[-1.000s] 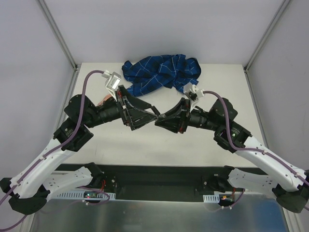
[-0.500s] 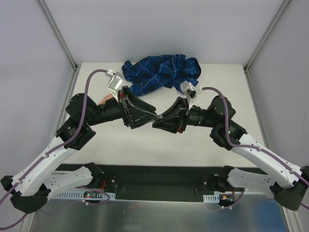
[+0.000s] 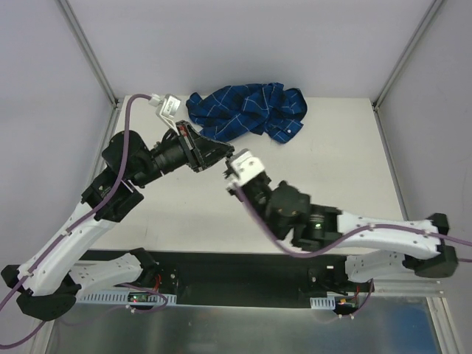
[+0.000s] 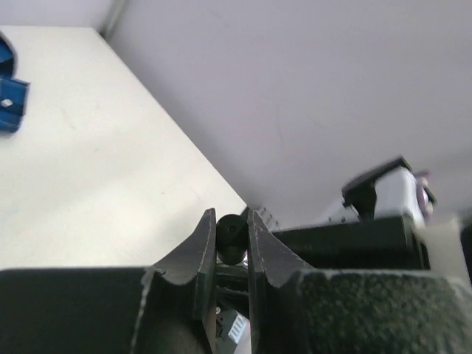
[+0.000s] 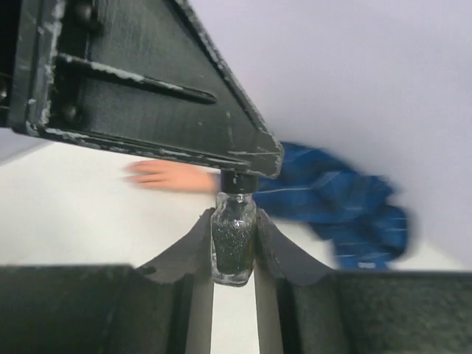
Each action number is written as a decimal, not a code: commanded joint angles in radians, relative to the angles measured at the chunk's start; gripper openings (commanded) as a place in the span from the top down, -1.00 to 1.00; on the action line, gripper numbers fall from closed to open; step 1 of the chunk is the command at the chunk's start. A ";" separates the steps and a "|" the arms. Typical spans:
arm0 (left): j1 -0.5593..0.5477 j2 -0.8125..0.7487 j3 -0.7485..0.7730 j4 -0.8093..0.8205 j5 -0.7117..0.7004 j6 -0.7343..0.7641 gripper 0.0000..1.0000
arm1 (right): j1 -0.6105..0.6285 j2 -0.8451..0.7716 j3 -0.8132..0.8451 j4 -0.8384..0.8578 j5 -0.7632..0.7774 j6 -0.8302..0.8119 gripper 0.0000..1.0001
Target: Paint the nails
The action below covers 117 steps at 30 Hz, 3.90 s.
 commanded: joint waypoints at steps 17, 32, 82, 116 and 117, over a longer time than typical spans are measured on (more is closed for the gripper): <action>0.034 0.010 0.019 -0.077 0.032 -0.040 -0.92 | -0.219 -0.213 -0.111 -0.119 -0.720 0.218 0.99; 0.068 -0.031 -0.017 0.066 0.290 0.002 -0.39 | -0.478 -0.213 -0.157 0.047 -1.269 0.514 1.00; 0.089 0.015 0.017 -0.031 0.183 -0.003 -0.68 | -0.434 -0.250 -0.200 -0.050 -1.006 0.381 0.99; 0.091 0.148 0.072 -0.037 0.269 -0.110 1.00 | -0.148 -0.154 -0.121 -0.018 -0.052 0.051 0.99; 0.089 0.151 0.083 -0.074 0.196 -0.142 1.00 | -0.027 -0.106 -0.102 0.045 0.118 -0.067 1.00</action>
